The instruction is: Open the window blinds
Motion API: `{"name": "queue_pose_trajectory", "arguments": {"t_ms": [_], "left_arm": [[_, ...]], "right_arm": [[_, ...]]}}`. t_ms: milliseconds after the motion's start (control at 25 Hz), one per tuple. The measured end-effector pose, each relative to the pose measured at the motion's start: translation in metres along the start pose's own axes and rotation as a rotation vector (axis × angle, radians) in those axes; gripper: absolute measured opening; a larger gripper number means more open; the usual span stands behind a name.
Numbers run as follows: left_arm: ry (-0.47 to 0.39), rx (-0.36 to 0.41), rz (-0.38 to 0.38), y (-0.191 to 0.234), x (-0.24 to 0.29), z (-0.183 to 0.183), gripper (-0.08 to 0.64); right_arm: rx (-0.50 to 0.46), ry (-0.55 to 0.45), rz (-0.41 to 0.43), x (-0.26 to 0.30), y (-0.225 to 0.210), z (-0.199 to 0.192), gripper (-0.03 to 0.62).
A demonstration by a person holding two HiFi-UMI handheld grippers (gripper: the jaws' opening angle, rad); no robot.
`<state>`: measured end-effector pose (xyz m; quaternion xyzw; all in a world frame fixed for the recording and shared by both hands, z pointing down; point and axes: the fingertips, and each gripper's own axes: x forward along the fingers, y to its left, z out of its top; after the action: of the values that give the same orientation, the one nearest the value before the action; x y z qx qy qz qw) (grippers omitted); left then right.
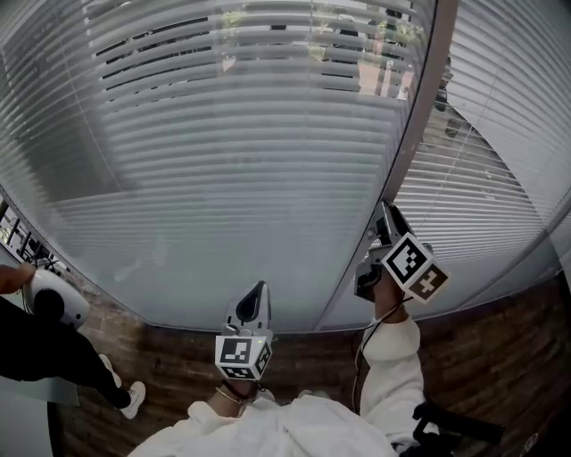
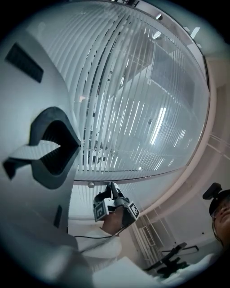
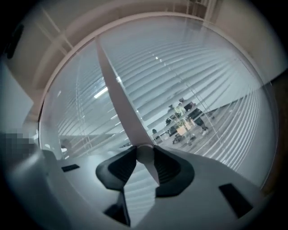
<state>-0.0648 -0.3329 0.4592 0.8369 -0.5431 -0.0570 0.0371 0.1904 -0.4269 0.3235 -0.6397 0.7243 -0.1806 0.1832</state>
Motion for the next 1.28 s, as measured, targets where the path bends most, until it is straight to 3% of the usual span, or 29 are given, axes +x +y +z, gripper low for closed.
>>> {"name": "queue_pose_trajectory", "arguments": {"t_ms": [160, 640, 1120, 1280], "left_arm": [[-0.004, -0.003, 0.007, 0.005, -0.002, 0.001, -0.003], [-0.016, -0.015, 0.014, 0.014, -0.003, 0.003, -0.003], [-0.019, -0.016, 0.024, 0.023, -0.006, 0.007, -0.003], [-0.007, -0.020, 0.029, 0.020, -0.009, 0.008, -0.003]], "right_arm": [[0.203, -0.030, 0.020, -0.001, -0.001, 0.001, 0.132], [0.691, -0.084, 0.047, -0.002, -0.010, -0.001, 0.132], [1.018, -0.124, 0.058, -0.003, -0.024, -0.006, 0.132], [1.029, -0.117, 0.074, -0.003, -0.027, -0.005, 0.132]]}}
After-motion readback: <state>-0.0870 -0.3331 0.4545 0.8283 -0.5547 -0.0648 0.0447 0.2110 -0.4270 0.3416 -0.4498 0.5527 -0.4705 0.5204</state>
